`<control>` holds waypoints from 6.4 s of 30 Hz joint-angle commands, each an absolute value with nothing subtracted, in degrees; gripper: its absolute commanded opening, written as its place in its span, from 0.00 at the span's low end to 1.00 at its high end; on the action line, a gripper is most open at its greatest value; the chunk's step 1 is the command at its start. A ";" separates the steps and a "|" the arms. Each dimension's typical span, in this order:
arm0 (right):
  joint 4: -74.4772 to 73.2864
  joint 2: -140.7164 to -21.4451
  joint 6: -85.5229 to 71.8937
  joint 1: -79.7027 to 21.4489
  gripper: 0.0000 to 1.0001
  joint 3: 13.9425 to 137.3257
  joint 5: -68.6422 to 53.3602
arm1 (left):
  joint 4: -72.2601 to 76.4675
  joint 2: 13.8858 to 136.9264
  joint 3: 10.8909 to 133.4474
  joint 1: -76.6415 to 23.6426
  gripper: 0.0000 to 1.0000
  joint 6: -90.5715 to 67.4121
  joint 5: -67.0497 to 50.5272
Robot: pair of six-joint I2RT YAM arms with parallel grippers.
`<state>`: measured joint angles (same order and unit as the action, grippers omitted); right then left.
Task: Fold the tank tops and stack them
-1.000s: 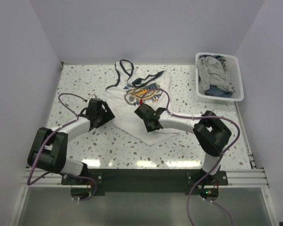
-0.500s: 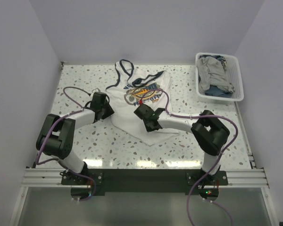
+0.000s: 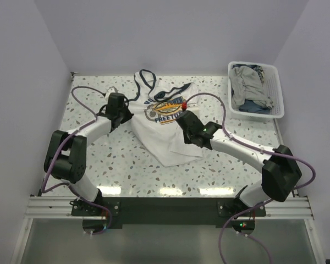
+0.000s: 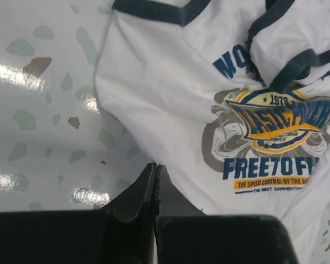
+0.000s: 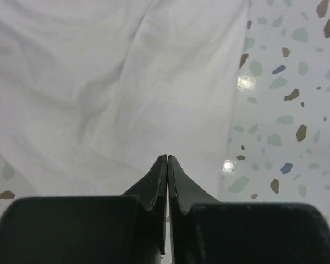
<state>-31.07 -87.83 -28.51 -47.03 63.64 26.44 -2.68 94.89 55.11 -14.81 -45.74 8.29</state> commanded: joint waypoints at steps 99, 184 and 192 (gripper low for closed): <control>-26.37 -79.19 -33.49 -30.85 0.05 46.66 24.17 | -13.01 77.37 48.38 -16.08 0.62 -42.10 20.37; -32.61 -72.24 -26.72 -25.84 0.00 124.61 15.91 | -21.18 66.62 118.73 -13.71 0.00 -34.54 -0.09; -29.27 -78.55 -25.58 -25.84 0.00 127.35 16.26 | -19.08 69.52 118.83 -13.71 0.00 -34.28 6.85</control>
